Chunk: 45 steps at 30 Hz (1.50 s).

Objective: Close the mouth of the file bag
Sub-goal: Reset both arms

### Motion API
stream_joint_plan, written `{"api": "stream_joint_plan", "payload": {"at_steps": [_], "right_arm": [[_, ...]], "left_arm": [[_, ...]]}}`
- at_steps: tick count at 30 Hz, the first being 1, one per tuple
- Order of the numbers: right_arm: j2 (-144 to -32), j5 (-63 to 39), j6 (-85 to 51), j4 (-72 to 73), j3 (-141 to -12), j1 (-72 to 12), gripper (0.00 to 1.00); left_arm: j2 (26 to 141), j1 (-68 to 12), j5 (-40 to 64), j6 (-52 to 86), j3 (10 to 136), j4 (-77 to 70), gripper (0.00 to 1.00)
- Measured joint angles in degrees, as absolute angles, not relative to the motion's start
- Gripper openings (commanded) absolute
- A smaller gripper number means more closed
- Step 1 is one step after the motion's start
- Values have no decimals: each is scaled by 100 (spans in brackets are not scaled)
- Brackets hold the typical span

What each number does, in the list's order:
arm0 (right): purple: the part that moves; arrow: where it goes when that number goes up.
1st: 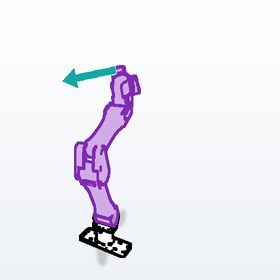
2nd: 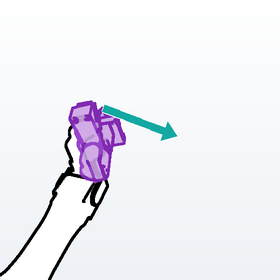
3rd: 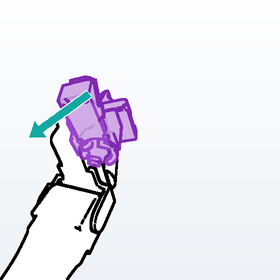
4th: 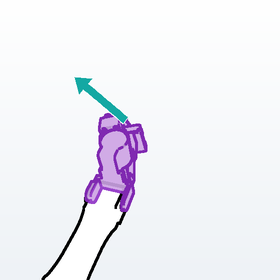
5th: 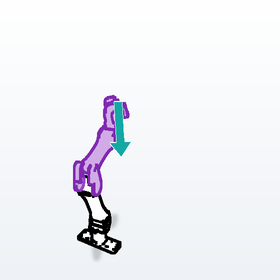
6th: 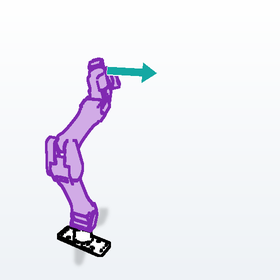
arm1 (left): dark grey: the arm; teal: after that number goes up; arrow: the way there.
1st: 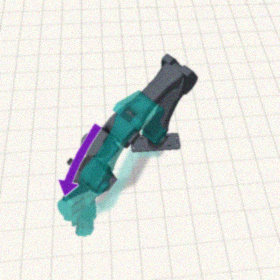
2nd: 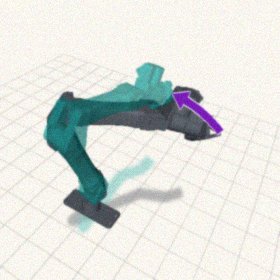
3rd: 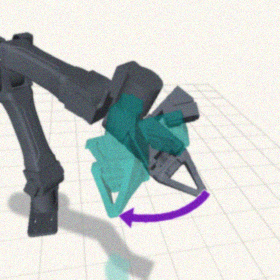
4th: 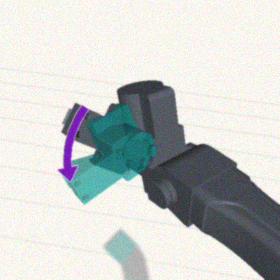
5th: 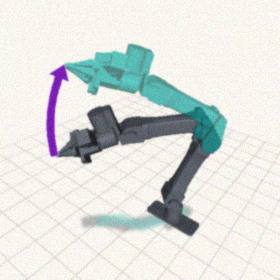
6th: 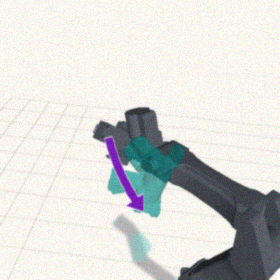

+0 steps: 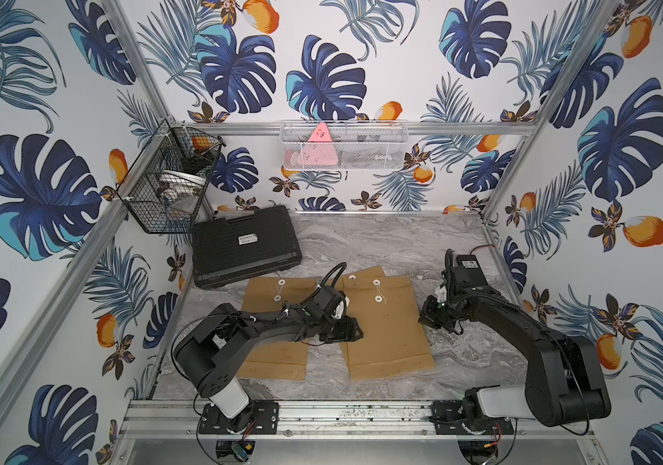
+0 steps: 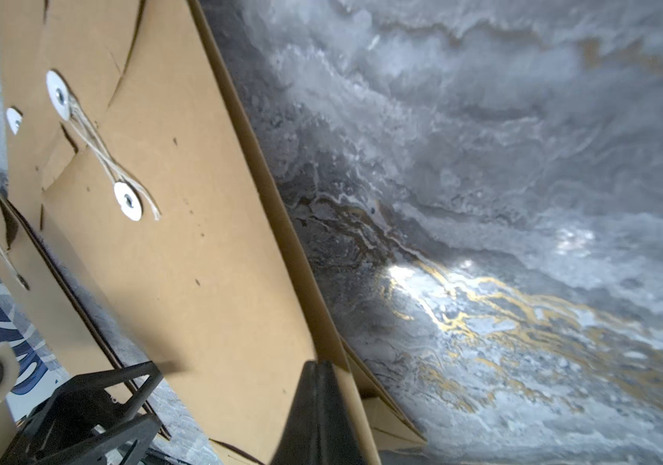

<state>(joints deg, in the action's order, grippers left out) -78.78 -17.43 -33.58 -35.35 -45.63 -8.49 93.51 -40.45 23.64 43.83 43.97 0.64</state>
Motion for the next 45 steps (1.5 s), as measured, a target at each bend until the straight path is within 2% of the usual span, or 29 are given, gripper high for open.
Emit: {"api": "stream_joint_plan", "payload": {"at_steps": [6,12,22,24,25,27,28,33,35,37,41,45], "right_arm": [[-7690,-523,-3033,-4272,-5135,-576,0],[-7815,642,-2847,-4884,-5387,-460,0],[-8576,1959,-2440,-5481,-6226,-797,0],[-8637,2169,-2316,-5527,-6208,-880,8],[-8680,2281,-2292,-5555,-6184,-930,18],[-8823,2593,-2290,-5706,-6200,-1039,45],[-8877,2729,-2274,-5795,-6254,-1079,50],[-8973,3428,-2342,-6121,-6875,-1269,58],[-8803,3336,-2357,-6027,-6919,-1319,62],[-8444,3052,-2355,-5675,-6801,-1293,71],[-7533,2318,-2322,-4154,-5896,-982,88],[-7157,2067,-1791,-2067,-4375,-768,92]], "left_arm": [[9577,-4080,2287,4368,4543,43,70],[9677,-3736,2797,4165,4145,-773,70],[8737,-3280,1925,3677,4018,849,71],[8652,-3229,1745,3623,4093,1214,71],[8632,-3227,1691,3605,4128,1339,71],[8571,-3227,1669,3581,4202,1581,70],[8527,-3227,1651,3553,4230,1680,71],[8101,-3229,1581,3437,4401,2154,72],[7905,-3229,1476,3356,4504,2281,72],[7655,-3229,1310,3227,4576,2344,74],[6831,-3227,478,2670,4333,1828,82],[6215,-3218,-517,1752,3391,384,87]]}}
